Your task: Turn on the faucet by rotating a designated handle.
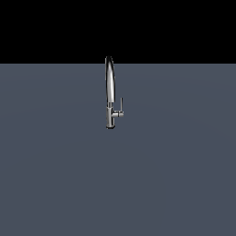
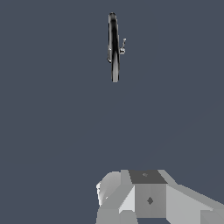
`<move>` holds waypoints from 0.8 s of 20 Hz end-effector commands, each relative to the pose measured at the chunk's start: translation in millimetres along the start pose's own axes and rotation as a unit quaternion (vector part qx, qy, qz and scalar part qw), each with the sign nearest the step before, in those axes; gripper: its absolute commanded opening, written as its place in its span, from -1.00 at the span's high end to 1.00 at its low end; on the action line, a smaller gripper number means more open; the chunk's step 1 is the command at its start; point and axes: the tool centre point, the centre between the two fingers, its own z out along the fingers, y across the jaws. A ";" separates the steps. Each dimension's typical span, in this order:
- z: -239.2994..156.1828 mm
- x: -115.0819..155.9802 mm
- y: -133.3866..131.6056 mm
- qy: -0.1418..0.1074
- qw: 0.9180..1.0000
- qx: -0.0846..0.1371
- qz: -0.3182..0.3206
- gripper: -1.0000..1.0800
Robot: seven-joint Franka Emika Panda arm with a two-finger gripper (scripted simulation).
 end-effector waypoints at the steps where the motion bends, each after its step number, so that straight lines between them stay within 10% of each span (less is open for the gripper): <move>1: 0.0 0.0 0.0 0.000 1.000 0.000 0.000 1.00; 16: 6.2 32.4 -3.3 -0.035 0.998 0.030 0.033 1.00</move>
